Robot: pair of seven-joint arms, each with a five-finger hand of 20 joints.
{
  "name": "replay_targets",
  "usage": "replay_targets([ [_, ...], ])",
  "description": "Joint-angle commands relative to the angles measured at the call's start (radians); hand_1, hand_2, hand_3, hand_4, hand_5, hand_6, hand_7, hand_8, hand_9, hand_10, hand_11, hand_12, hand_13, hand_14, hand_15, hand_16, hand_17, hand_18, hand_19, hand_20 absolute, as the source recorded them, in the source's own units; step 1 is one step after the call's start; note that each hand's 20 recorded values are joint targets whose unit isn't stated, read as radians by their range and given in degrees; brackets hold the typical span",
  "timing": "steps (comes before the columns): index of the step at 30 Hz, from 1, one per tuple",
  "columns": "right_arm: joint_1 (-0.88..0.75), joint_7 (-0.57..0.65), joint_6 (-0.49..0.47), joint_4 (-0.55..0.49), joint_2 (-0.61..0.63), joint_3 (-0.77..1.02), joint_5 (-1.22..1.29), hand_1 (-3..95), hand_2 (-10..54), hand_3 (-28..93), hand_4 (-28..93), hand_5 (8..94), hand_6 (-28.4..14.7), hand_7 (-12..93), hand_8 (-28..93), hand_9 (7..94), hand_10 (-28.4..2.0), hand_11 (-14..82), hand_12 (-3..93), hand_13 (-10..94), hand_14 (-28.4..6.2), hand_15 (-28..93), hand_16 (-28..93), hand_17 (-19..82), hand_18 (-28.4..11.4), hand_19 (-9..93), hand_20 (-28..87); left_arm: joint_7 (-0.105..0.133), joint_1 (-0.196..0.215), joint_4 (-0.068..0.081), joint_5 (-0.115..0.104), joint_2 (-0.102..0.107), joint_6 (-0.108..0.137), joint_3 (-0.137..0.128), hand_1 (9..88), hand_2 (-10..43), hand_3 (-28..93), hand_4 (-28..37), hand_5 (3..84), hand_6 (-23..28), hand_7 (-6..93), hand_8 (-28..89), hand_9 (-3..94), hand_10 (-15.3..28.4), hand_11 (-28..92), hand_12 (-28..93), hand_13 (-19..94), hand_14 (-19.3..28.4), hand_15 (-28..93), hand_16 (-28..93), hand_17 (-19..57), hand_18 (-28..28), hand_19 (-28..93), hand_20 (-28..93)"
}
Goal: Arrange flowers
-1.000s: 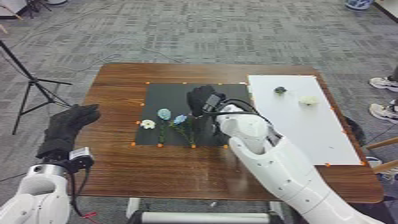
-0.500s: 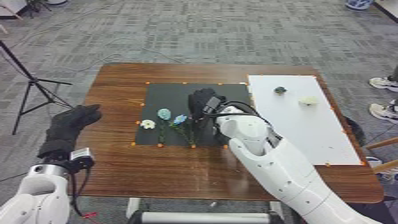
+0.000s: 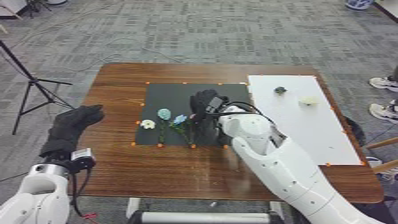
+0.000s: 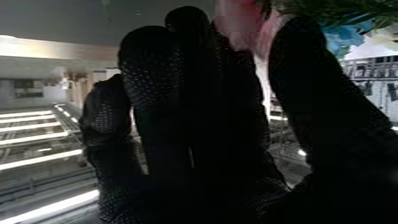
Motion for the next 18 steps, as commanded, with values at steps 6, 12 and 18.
replay_targets([
  [6,0.039,0.019,-0.029,-0.054,0.044,-0.011,0.032,38.8,-9.5,71,-21,67.4,1.6,21,-12,75.8,-10.9,16.1,17.5,66,-11.3,59,33,32,-22.2,76,55,-0.005,0.008,-0.004,0.009,-0.002,-0.016,-0.012,27.2,10.5,69,-23.0,55.6,2.5,16.6,-8,54.4,14.8,21,11,41,17.8,22,-2,7.4,10.5,5,16],
  [12,0.064,0.021,-0.060,-0.096,0.080,-0.014,0.057,38.3,-9.5,71,-21,66.7,1.2,20,-12,75.1,-11.1,15.9,17.4,66,-11.4,59,33,31,-22.2,76,55,-0.001,0.012,-0.007,0.008,-0.005,-0.011,-0.015,27.5,10.1,68,-22.7,55.7,2.5,16.7,-8,54.5,14.8,21,11,41,17.8,22,-2,7.3,10.5,5,16],
  [18,0.086,0.030,-0.041,-0.191,0.163,0.058,0.126,34.9,-9.5,70,-21,64.7,0.6,19,-12,72.2,-11.5,15.2,17.4,65,-12.3,57,32,30,-22.3,74,54,0.007,0.028,-0.013,0.007,-0.009,-0.003,-0.020,27.7,10.1,68,-22.6,55.6,2.5,16.8,-8,54.5,14.8,21,11,41,17.9,22,-2,7.2,10.5,5,16],
])
